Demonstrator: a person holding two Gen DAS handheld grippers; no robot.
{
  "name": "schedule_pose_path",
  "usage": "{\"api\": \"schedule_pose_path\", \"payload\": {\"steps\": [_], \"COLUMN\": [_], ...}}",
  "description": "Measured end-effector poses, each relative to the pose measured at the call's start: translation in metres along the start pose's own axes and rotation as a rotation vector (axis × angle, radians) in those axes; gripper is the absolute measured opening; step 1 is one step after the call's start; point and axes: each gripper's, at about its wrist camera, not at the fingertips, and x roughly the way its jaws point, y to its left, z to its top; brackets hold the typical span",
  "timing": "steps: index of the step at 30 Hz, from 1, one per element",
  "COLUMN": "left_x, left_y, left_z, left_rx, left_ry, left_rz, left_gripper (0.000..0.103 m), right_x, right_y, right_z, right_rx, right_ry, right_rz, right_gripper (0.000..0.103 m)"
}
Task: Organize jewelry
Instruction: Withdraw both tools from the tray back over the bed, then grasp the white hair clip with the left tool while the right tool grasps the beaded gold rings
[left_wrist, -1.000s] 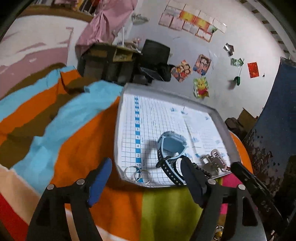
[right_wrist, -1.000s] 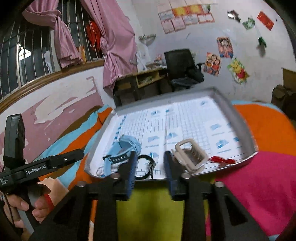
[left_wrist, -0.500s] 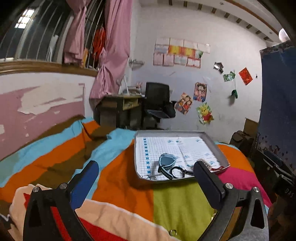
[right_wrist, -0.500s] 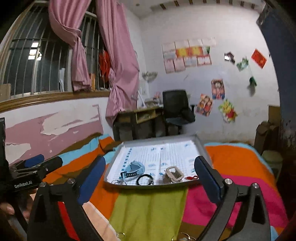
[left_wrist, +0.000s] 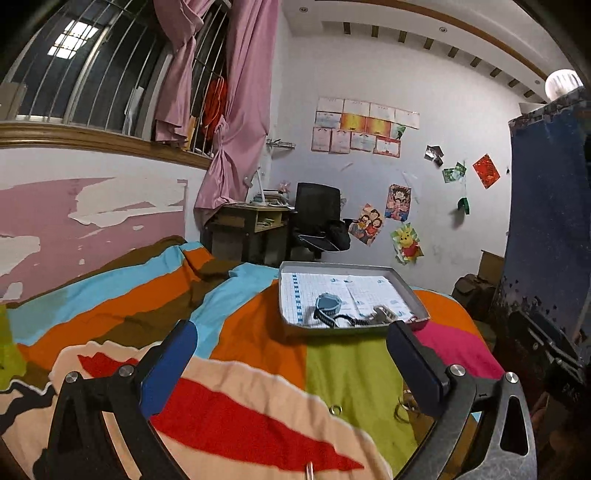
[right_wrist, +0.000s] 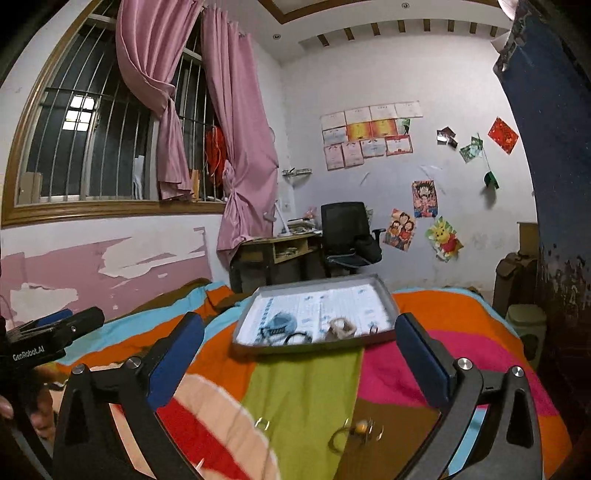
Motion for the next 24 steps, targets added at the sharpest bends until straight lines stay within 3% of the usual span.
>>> {"api": "schedule_pose_path", "payload": {"steps": [13,24], "left_x": [-0.061,-0.079], "left_y": [0.012,0.015], "left_z": [-0.044,-0.059], "left_rx": [-0.02,-0.019], "left_ry": [0.03,0.045], "left_rz": [-0.017,0.046], "left_gripper": [0.103,0.103], "right_x": [-0.055,-0.069], "right_y": [0.007,0.006], "right_z": [-0.03,-0.038], "right_rx": [-0.015,-0.006], "right_ry": [0.061,0.12], "right_rz": [-0.05,-0.098], "right_gripper": [0.102,0.102]}}
